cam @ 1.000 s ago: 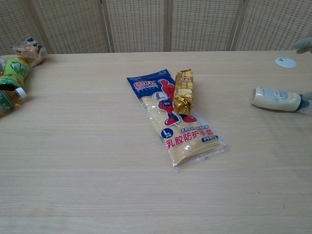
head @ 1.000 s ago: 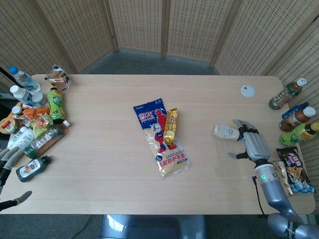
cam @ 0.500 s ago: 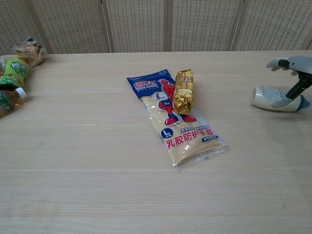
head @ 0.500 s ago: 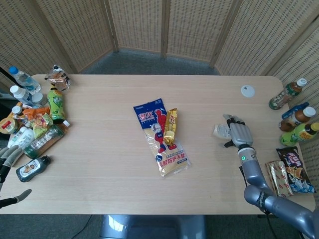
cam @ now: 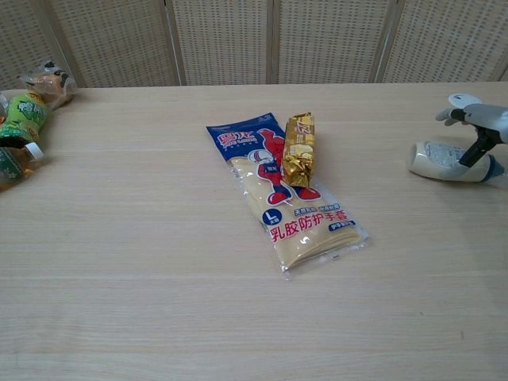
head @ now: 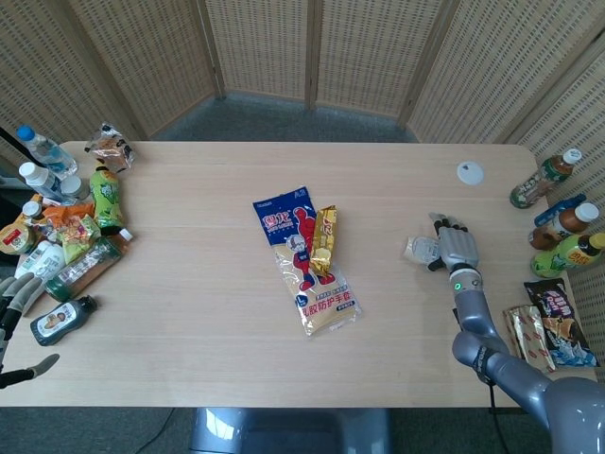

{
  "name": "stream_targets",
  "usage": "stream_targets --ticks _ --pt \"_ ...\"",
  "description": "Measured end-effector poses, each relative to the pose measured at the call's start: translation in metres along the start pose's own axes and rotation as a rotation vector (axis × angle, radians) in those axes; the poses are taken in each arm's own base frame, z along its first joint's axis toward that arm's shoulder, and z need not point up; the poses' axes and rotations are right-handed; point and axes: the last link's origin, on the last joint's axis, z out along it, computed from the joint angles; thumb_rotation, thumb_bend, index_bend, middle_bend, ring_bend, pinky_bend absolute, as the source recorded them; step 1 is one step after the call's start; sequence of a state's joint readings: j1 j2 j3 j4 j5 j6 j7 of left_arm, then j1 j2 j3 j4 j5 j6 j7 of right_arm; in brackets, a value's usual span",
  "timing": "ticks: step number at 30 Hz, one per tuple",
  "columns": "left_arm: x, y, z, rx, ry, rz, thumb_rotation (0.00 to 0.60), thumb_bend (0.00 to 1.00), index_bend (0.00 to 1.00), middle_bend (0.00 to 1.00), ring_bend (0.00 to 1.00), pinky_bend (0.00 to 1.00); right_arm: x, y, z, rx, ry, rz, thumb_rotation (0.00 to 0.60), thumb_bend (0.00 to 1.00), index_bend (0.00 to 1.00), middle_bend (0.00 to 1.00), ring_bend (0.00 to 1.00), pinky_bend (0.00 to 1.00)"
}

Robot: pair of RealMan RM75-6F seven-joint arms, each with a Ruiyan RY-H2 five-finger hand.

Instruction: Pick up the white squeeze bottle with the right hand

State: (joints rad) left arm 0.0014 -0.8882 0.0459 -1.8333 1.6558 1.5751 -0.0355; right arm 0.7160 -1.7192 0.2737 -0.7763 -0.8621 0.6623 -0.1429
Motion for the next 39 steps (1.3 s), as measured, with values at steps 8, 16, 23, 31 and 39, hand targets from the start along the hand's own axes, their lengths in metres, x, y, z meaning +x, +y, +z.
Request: stream_targets --ticks 8,16,23,31,39 --pt "-0.003 -0.001 0.003 0.011 -0.002 0.007 0.6 0.0 0.02 0.0 0.0 0.0 -0.01 0.007 0.005 -0.011 0.013 -0.026 0.6 0.03 0.2 0.39 0.23 0.33" --pt "-0.004 0.0 0.003 0.008 0.004 0.009 0.6 0.0 0.02 0.0 0.0 0.0 -0.012 0.014 0.006 -0.001 0.053 -0.027 0.6 0.05 0.41 0.69 0.49 0.64" --pt "-0.004 0.0 0.003 0.005 0.009 0.012 0.6 0.0 0.02 0.0 0.0 0.0 -0.008 0.012 0.004 0.03 0.081 -0.013 0.6 0.05 0.43 0.71 0.51 0.66" --pt "-0.003 0.003 0.002 -0.011 0.005 0.003 0.6 0.0 0.02 0.0 0.0 0.0 0.015 -0.006 -0.007 0.139 0.148 0.006 0.6 0.06 0.44 0.71 0.51 0.66" --pt "-0.001 0.003 0.0 -0.02 0.006 -0.014 0.6 0.0 0.02 0.0 0.0 0.0 0.058 -0.044 -0.038 0.285 0.216 0.043 0.6 0.05 0.44 0.71 0.51 0.66"
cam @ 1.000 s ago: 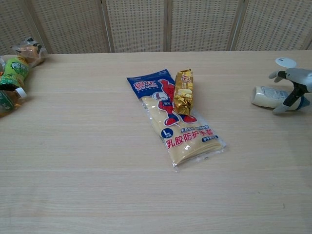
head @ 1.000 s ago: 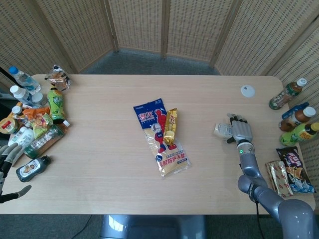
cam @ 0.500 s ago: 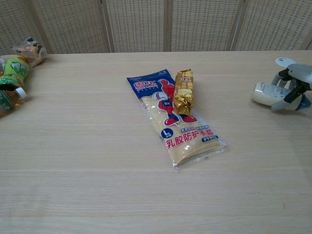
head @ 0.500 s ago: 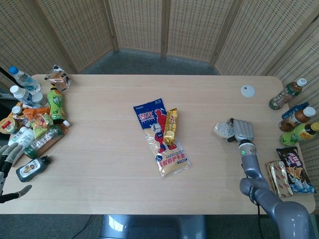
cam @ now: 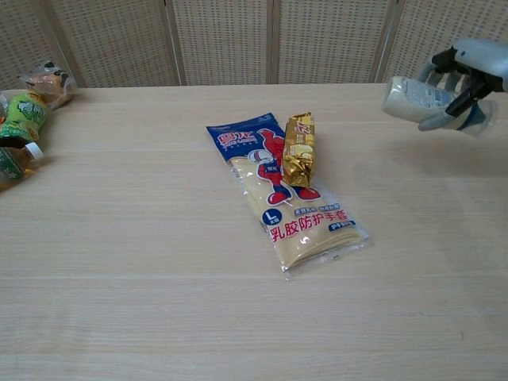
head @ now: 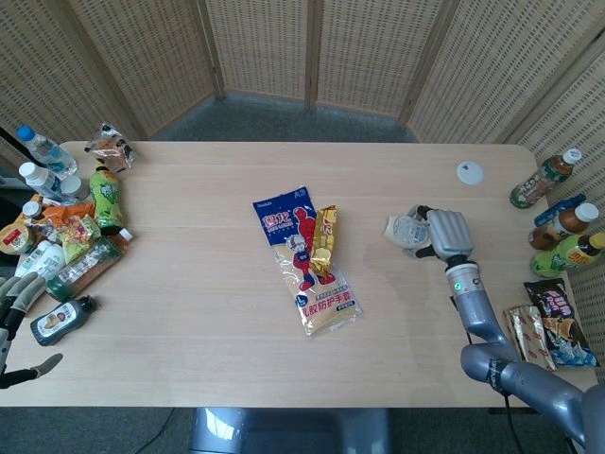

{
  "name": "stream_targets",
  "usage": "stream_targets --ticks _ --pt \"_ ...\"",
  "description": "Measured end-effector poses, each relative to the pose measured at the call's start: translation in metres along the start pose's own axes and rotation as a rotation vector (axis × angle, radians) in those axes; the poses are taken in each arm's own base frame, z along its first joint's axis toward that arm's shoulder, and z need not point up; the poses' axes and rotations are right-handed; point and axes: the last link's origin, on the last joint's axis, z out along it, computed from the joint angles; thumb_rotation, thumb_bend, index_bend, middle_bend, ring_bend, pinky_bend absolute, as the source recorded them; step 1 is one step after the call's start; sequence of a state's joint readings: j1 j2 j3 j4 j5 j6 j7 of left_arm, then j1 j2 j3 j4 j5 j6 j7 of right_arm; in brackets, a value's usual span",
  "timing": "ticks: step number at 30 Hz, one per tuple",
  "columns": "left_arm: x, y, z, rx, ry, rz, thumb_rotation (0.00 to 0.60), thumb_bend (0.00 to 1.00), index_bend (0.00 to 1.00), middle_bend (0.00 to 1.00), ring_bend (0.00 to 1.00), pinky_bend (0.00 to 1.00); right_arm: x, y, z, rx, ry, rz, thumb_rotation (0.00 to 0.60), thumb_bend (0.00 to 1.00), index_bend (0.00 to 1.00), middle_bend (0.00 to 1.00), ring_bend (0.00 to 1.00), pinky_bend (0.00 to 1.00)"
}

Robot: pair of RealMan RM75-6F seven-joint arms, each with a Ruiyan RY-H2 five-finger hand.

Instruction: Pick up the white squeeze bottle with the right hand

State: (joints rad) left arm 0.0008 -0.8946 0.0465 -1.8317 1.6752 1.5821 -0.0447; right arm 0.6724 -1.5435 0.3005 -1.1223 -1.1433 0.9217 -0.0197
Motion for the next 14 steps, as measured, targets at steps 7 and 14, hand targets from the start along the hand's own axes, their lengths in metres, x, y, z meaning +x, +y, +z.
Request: stream_targets --ticks 7,14 --pt "0.003 0.003 -0.003 -0.023 -0.001 -0.015 0.6 0.0 0.02 0.0 0.0 0.0 0.059 -0.058 -0.016 0.121 0.072 0.002 0.6 0.05 0.44 0.71 0.51 0.66" --pt "0.006 0.005 -0.008 -0.038 0.003 -0.026 0.6 0.0 0.02 0.0 0.0 0.0 0.122 -0.095 -0.017 0.138 0.175 -0.047 0.6 0.05 0.44 0.71 0.51 0.66"
